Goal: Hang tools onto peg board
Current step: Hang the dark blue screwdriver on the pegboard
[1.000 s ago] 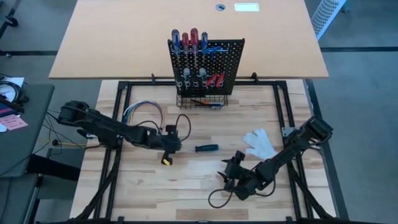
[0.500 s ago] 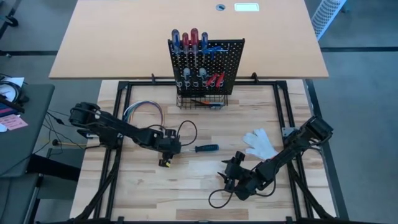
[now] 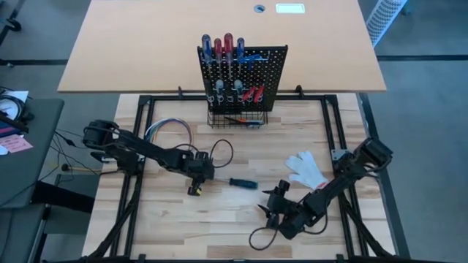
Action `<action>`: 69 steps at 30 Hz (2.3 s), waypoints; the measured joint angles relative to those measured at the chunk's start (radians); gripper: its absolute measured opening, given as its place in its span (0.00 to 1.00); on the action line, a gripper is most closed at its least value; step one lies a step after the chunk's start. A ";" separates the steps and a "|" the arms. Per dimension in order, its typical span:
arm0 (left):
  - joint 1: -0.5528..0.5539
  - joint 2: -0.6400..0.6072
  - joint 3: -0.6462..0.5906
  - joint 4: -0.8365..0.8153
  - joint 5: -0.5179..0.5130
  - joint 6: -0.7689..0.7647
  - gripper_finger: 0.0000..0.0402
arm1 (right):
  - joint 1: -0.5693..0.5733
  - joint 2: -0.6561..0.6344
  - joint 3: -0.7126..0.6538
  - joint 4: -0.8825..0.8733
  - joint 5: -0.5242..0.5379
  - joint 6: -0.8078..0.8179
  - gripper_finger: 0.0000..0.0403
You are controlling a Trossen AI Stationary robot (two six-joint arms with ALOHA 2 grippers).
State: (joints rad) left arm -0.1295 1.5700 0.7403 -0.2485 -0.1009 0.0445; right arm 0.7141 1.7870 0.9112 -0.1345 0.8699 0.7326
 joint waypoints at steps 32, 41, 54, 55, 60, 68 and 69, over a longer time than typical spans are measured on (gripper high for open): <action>-0.018 0.004 -0.390 1.703 0.015 -0.055 0.00 | -0.301 0.002 -0.224 1.305 -0.213 -0.694 0.66; -0.053 0.050 -0.299 1.770 0.058 0.018 0.00 | -0.386 0.002 -0.102 1.340 -0.423 -0.832 0.55; -0.074 0.050 -0.285 1.771 0.064 0.053 0.00 | -0.418 0.002 -0.017 1.249 -0.515 -0.869 0.18; -0.074 0.050 -0.285 1.771 0.064 0.054 0.00 | -0.420 0.002 -0.013 1.242 -0.516 -0.873 0.14; -0.073 0.049 -0.285 1.732 0.064 0.054 0.02 | -0.429 -0.028 0.005 1.110 -0.522 -0.867 0.03; -0.068 0.049 -0.283 1.447 -0.068 0.008 0.20 | -0.504 -0.298 0.072 0.508 -0.482 -0.730 0.01; -0.069 0.050 -0.283 1.416 -0.065 0.003 0.22 | -0.529 -0.336 0.088 0.422 -0.481 -0.703 0.01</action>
State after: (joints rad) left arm -0.1986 1.6196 0.4568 1.1675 -0.1663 0.0473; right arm 0.1854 1.4515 0.9987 0.2873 0.3885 0.0293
